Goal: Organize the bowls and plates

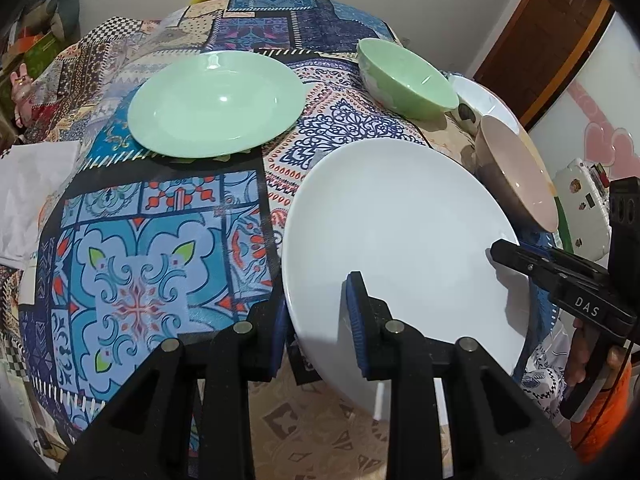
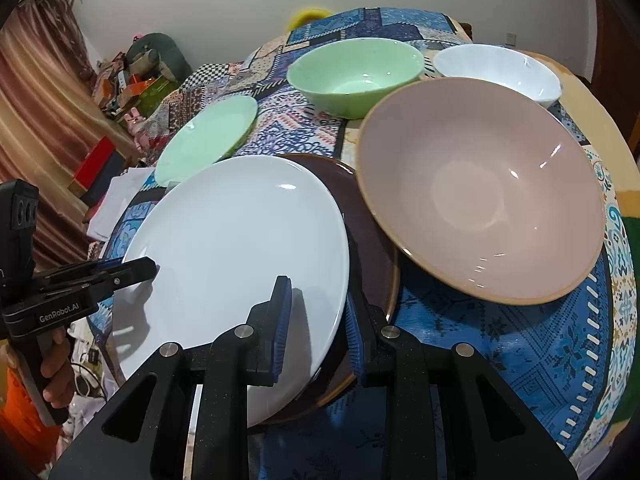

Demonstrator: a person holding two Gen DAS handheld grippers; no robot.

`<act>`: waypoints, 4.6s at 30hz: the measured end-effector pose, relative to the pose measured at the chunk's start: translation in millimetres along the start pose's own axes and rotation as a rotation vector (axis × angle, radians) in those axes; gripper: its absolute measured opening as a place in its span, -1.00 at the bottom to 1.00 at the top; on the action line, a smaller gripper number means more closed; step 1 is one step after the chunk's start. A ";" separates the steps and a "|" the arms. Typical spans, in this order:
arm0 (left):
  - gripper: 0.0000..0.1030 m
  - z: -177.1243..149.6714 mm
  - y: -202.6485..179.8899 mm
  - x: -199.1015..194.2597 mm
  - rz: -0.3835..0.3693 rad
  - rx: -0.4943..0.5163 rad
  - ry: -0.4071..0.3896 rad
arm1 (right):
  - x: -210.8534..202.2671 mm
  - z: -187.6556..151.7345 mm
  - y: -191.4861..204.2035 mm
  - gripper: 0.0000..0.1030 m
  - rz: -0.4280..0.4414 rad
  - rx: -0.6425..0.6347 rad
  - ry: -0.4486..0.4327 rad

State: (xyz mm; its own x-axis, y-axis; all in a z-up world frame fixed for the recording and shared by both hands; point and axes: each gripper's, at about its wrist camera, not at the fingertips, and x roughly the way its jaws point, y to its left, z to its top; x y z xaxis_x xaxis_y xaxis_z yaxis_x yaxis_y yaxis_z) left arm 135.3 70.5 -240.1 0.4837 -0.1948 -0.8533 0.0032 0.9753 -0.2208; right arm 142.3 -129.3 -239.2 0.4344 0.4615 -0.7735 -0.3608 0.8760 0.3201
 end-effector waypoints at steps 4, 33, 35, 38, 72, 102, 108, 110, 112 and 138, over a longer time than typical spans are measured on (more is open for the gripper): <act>-0.45 4.0 -0.8 4.3 -0.002 0.002 0.008 | -0.4 1.7 -4.7 -0.54 0.002 0.010 -0.003; -0.45 10.3 -9.9 16.1 0.023 0.081 0.021 | -11.4 5.0 -12.8 -0.54 0.020 0.043 0.008; -0.45 10.3 -9.6 16.8 0.019 0.078 0.021 | -11.9 5.0 -12.8 -0.54 0.018 0.047 0.008; -0.45 10.6 -9.3 16.3 0.015 0.076 0.019 | -12.0 5.2 -11.4 -0.54 0.012 0.037 0.013; 0.84 86.1 91.3 -79.1 0.185 -0.025 -0.308 | 19.6 98.4 86.8 -0.04 0.016 -0.237 -0.127; -0.28 138.1 183.0 64.1 0.086 -0.053 -0.066 | 164.4 153.0 95.0 -0.45 -0.014 -0.262 0.191; -0.28 139.2 176.0 65.2 0.081 -0.049 -0.075 | 165.6 152.6 93.0 -0.47 -0.008 -0.252 0.194; -0.28 137.5 176.4 63.4 0.071 -0.045 -0.074 | 163.7 151.9 94.4 -0.49 -0.015 -0.259 0.188; -0.31 135.3 175.8 61.5 0.069 -0.037 -0.072 | 162.6 152.6 94.6 -0.53 -0.017 -0.262 0.186; -0.32 103.1 153.6 12.4 0.083 -0.054 -0.130 | 136.1 126.8 101.0 -0.56 0.035 -0.262 0.137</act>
State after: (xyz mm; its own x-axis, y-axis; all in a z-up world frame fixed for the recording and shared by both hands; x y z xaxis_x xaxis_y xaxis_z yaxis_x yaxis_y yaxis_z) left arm 232.0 228.6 -235.9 0.5894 -0.0951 -0.8022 -0.0866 0.9799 -0.1798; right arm 269.6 39.8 -242.8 0.3090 0.4519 -0.8368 -0.5818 0.7859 0.2096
